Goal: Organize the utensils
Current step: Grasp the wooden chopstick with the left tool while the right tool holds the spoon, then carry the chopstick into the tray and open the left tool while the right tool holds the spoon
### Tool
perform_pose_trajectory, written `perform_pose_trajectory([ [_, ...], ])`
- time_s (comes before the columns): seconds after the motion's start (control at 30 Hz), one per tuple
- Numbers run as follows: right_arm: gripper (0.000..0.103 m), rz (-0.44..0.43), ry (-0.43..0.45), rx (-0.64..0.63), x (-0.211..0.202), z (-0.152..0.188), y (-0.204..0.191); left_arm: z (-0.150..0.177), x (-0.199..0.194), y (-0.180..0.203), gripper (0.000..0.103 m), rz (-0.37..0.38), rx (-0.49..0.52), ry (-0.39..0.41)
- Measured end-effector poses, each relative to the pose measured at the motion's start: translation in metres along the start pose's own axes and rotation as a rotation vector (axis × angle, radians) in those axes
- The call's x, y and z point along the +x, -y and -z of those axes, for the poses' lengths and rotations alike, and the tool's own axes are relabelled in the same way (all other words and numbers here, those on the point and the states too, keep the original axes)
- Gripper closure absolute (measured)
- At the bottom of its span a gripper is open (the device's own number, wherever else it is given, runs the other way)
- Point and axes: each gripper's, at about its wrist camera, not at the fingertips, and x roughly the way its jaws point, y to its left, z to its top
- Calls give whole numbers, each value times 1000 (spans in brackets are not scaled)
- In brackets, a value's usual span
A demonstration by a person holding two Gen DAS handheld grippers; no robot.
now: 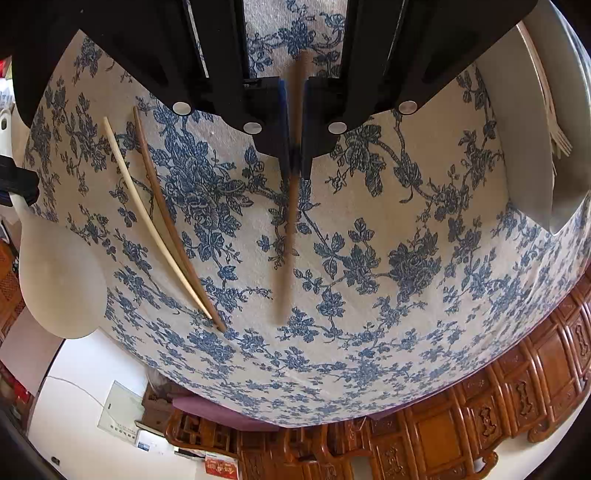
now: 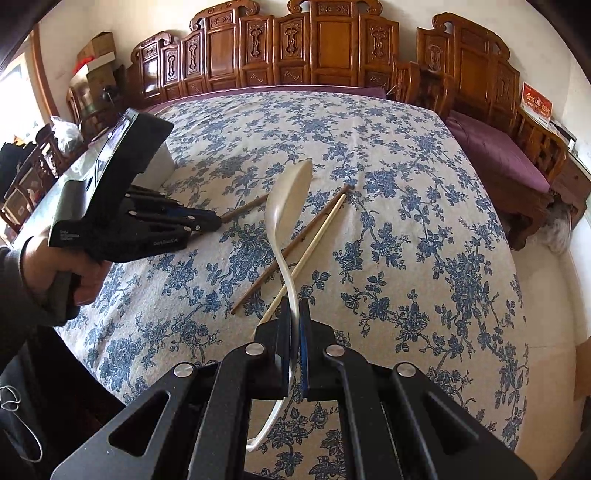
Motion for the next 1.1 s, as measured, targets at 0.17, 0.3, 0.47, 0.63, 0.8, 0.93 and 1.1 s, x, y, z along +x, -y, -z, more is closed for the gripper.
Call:
perform_pose_trajectory([
  [0.17,98,-7,14,-17,-5,-2,-7,14,-16,-3,99,-11,-28,-4],
  [0.3,98,-15,33,-37,-13,-4,-17,29,-45,-6,99,-19,-45,29],
  [0.47,98,-23,63,-72,-25,-8,-33,44,-80,-12,99,-40,-61,74],
  [0.63,98,-32,79,-93,-33,-9,-45,53,-109,-22,99,-47,-86,113],
  [0.8,98,-41,84,-115,-37,-10,-57,59,-129,-29,99,-59,-95,142],
  [0.93,98,-41,80,-124,-34,-9,-64,63,-138,-35,99,-59,-95,160],
  [1.1,98,-42,80,-132,-33,-10,-71,64,-145,-39,99,-58,-104,189],
])
